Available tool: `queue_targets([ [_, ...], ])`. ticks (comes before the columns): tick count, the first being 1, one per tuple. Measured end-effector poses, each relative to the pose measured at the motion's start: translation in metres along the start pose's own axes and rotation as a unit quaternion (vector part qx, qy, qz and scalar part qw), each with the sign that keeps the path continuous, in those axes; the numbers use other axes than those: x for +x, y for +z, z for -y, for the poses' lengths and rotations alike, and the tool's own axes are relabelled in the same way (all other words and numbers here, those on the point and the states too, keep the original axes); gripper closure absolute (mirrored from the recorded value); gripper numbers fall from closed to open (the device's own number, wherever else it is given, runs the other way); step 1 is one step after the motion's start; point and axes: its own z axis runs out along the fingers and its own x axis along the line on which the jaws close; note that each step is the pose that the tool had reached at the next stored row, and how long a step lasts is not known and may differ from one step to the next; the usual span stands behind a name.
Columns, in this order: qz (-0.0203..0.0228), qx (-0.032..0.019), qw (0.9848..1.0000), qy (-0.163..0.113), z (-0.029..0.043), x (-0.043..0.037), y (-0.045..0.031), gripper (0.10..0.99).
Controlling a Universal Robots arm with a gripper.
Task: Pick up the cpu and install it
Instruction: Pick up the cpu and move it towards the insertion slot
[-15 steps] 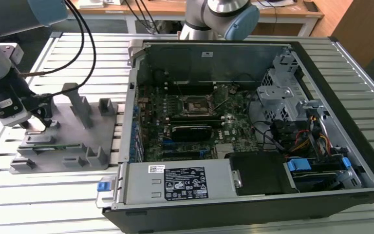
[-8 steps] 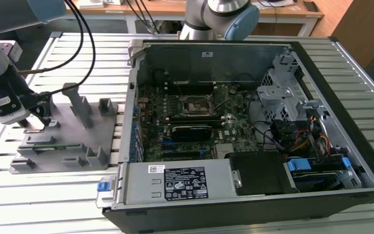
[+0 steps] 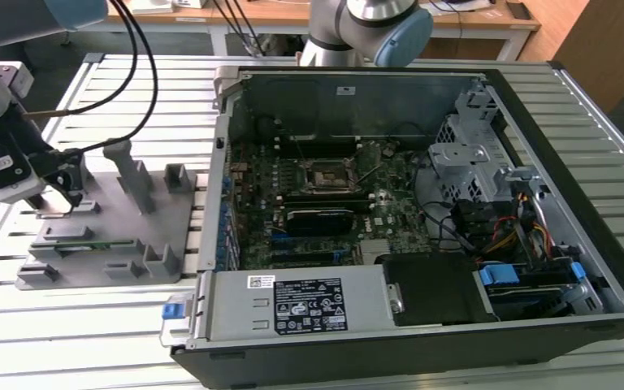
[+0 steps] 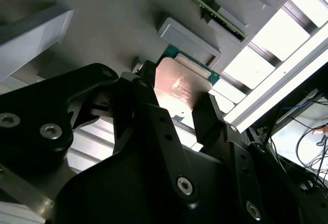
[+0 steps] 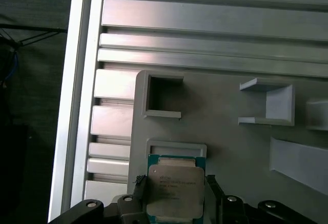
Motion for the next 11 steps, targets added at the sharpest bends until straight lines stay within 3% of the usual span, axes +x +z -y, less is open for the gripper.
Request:
queue_targets([
  [11,0.0,-0.0002,1.0,0.0,-0.0006,0.0003,-0.0091,0.553],
])
